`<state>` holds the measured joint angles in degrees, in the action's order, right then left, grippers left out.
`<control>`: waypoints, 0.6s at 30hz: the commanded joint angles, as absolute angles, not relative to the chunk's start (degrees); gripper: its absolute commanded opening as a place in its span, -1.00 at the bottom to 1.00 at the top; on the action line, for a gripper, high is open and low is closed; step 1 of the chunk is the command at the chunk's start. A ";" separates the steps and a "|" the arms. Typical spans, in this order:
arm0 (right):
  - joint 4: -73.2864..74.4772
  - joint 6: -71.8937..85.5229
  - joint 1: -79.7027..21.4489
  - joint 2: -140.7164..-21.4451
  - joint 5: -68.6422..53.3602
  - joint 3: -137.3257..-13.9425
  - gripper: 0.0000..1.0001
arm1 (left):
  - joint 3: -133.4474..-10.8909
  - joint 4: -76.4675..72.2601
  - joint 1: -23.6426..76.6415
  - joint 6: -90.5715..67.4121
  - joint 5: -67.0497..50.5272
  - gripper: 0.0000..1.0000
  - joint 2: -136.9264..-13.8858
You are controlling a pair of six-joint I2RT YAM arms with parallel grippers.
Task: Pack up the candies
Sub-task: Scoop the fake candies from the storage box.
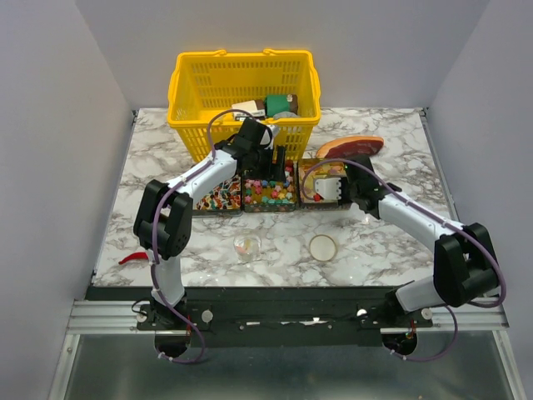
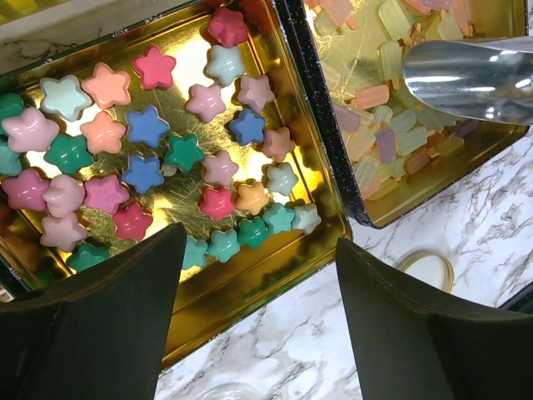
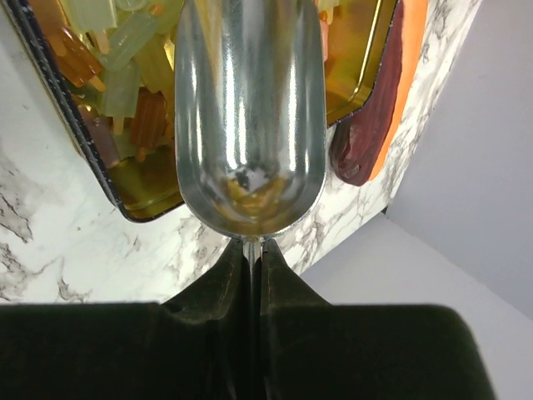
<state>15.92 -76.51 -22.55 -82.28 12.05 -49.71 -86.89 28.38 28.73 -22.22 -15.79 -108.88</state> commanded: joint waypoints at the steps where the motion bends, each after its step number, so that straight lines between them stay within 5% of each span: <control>1: 15.74 -76.81 -22.24 -83.93 16.52 -53.17 -0.99 | -85.78 28.13 29.00 -23.55 -17.14 0.67 -109.78; 18: 17.48 -78.75 -22.41 -85.43 12.49 -49.84 -0.99 | -80.33 26.54 29.79 -22.59 -13.54 0.83 -100.11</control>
